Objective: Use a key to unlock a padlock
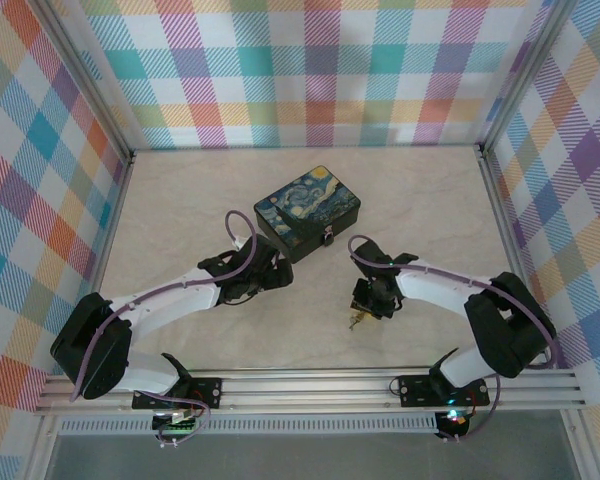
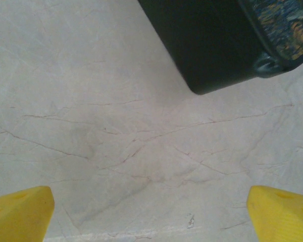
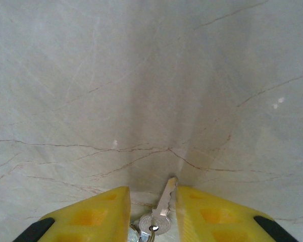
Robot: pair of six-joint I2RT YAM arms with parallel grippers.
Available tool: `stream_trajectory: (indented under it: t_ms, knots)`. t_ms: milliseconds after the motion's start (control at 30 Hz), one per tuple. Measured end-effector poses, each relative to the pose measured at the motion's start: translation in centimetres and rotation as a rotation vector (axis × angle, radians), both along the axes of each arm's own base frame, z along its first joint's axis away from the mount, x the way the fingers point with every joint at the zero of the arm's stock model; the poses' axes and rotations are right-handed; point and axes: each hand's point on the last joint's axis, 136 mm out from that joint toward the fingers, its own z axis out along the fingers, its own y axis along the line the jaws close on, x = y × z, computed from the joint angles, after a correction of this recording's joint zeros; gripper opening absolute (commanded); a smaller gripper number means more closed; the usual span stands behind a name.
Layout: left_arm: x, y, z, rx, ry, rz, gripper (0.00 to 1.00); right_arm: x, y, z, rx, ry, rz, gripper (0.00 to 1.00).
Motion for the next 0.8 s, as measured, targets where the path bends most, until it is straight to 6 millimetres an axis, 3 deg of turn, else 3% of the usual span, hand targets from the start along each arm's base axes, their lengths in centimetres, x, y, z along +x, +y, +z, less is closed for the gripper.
stream_trajectory:
  t_ms: [367,667,800]
  knots:
    - [-0.1,0.0,1.1,-0.014,-0.031,-0.024,0.98,0.0,-0.3,-0.2,-0.082,0.069,0.039,0.18]
    - [-1.0,-0.2,0.6,-0.031,-0.01,-0.057,0.97,1.9,0.2,0.9,-0.103,0.017,0.101,0.11]
    - [-1.2,-0.5,0.6,-0.037,-0.006,-0.071,0.97,3.1,0.6,1.8,-0.101,-0.014,0.13,0.15]
